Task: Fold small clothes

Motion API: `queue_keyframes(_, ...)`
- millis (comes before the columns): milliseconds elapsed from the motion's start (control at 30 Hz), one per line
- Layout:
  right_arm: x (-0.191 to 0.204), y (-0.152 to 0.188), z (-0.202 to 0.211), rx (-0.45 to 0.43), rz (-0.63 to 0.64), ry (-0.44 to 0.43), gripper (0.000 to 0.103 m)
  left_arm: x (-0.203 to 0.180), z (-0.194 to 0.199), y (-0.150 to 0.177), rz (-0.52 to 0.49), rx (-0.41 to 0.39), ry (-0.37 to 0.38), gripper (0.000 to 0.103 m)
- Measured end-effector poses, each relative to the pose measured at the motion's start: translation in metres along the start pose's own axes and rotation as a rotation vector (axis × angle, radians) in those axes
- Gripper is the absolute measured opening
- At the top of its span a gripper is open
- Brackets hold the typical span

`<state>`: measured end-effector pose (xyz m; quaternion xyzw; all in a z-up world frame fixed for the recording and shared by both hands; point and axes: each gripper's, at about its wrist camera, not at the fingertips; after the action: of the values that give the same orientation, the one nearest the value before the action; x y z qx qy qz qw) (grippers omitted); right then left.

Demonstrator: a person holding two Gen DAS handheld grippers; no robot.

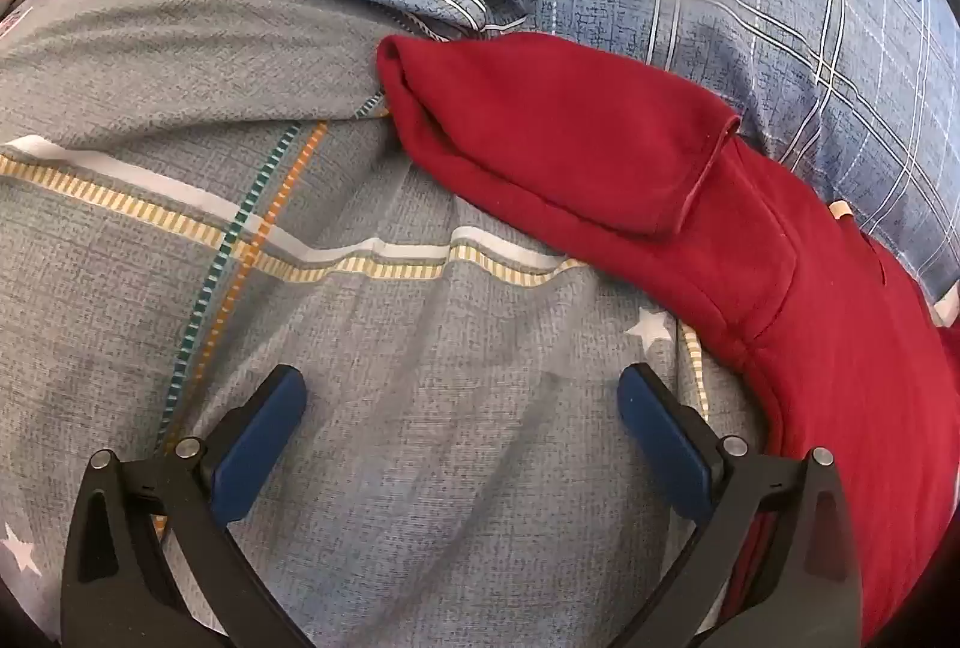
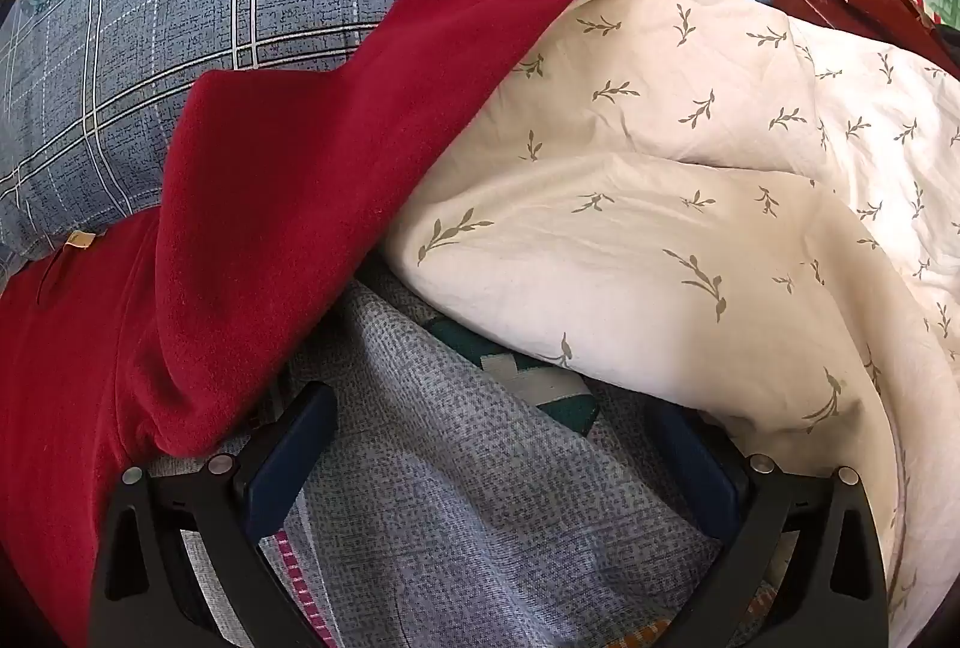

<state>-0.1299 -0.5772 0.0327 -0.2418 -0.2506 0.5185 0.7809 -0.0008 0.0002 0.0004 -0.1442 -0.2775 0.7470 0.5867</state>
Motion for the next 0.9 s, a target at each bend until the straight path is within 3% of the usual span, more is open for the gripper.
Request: queue_keyframes(900,0.0019,0.0003,0.0003,0.003,0.001,0.004,0.102,0.0000,-0.0006,-0.0014,-0.008,0.014,-0.009,0.103)
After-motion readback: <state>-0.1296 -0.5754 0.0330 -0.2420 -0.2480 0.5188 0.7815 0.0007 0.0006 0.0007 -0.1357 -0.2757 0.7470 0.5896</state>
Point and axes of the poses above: each gripper's, at about its wrist camera, not at the fingertips, and z roughly against the way its jaws point, x to its left, y to its underside, and after that the axes turned 14 degrees about -y, right-handed
